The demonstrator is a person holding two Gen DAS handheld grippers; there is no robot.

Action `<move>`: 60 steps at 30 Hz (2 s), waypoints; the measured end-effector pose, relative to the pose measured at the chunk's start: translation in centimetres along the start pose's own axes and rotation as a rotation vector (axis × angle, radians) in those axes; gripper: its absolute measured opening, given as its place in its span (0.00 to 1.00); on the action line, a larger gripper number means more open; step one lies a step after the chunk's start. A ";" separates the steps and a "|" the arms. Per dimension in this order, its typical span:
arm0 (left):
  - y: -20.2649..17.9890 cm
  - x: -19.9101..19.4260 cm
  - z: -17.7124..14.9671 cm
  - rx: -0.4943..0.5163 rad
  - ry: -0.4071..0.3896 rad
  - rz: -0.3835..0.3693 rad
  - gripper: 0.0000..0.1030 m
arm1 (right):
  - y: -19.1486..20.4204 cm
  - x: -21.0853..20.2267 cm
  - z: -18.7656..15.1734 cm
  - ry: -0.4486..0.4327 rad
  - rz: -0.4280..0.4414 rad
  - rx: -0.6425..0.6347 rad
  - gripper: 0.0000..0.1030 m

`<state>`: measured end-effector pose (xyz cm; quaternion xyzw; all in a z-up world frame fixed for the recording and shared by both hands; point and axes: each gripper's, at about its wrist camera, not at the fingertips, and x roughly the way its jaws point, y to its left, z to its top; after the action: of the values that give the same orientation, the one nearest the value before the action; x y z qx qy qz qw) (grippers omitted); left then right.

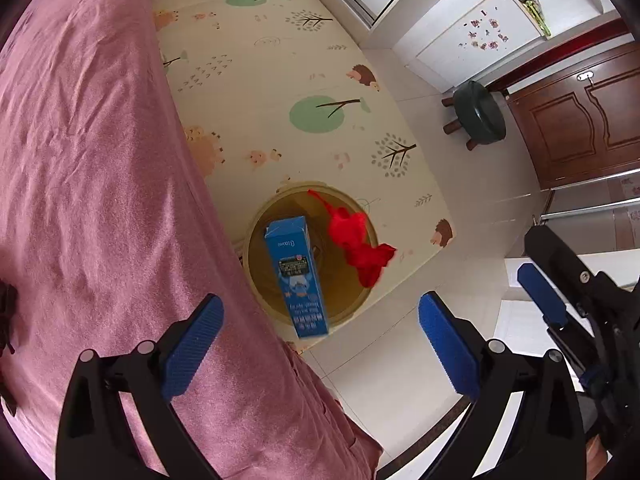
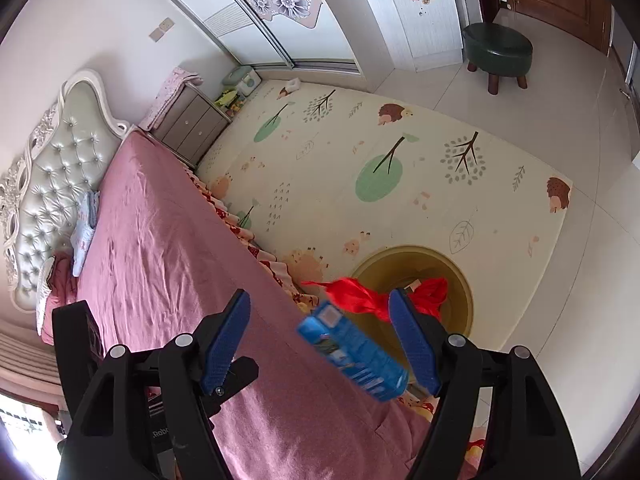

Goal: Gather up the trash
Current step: 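Carry the blue box and red bag to the yellow bin and release both, then return to the bed and grasp the crumpled red wrapper with the right tool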

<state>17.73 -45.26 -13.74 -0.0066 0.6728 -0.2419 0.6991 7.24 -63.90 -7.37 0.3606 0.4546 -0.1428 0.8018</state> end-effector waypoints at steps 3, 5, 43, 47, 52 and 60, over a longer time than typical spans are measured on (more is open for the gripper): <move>0.9 -0.4 -0.2 -0.004 -0.002 0.018 0.95 | 0.5 -0.1 -0.3 0.007 -0.003 -0.017 0.68; 1.7 -0.9 -0.5 -0.023 -0.002 0.020 0.95 | 0.9 -0.1 -0.7 0.017 0.000 -0.027 0.67; 26.3 -13.8 -21.9 -0.358 -0.065 0.149 0.96 | 18.6 -0.2 -24.6 0.370 0.109 -0.423 0.67; 27.0 -12.7 -25.1 -0.359 -0.041 0.137 0.96 | 17.2 -0.3 -27.4 0.400 0.086 -0.428 0.67; 27.2 -11.1 -28.4 -0.327 -0.015 0.126 0.96 | 15.0 -0.1 -30.3 0.426 0.067 -0.392 0.67; 27.3 -9.5 -31.4 -0.306 0.011 0.120 0.96 | 12.0 2.1 -34.3 0.499 0.025 -0.367 0.66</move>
<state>-2.69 -7.99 -16.96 -0.0713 0.7049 -0.0945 0.6993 -6.42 -30.98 -14.90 0.2394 0.6512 0.0446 0.7188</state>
